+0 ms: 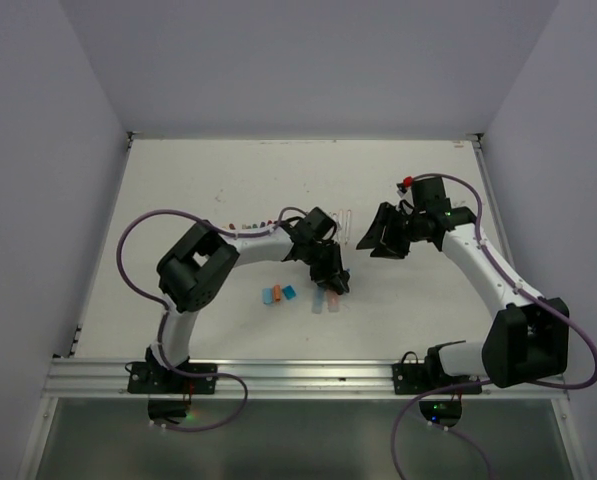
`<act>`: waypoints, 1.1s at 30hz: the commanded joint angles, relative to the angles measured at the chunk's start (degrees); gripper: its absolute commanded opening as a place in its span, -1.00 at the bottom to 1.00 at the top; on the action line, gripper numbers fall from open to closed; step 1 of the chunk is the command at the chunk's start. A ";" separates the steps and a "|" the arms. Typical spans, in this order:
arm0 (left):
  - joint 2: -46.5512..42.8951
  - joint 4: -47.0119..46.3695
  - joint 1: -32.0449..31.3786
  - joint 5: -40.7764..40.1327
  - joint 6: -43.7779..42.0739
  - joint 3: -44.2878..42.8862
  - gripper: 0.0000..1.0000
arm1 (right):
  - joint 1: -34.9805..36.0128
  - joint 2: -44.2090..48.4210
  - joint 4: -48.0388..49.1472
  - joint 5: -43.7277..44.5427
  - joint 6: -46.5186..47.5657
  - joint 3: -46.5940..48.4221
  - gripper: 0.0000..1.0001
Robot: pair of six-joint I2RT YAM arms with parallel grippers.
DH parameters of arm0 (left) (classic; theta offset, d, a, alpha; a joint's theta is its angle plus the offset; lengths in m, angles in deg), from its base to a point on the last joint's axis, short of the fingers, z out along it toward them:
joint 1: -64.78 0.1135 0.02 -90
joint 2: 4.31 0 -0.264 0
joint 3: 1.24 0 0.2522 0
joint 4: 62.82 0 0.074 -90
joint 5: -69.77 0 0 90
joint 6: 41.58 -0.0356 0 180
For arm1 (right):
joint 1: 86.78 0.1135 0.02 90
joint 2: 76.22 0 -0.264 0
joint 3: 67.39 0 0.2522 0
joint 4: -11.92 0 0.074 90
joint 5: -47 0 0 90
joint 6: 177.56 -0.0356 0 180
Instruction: Open the pen caps
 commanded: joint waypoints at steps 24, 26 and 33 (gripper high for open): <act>-1.15 3.28 -2.41 -2.31 0.56 -2.68 0.09 | -0.12 1.37 2.33 -2.83 -1.15 -0.84 0.01; -2.11 6.17 -2.41 -2.49 -1.63 -4.09 0.15 | -0.04 1.37 2.16 -2.83 -1.24 -0.67 0.01; -8.43 10.15 -1.45 -5.39 -7.18 -6.03 0.29 | -0.12 -0.48 -4.52 4.10 2.97 2.23 0.07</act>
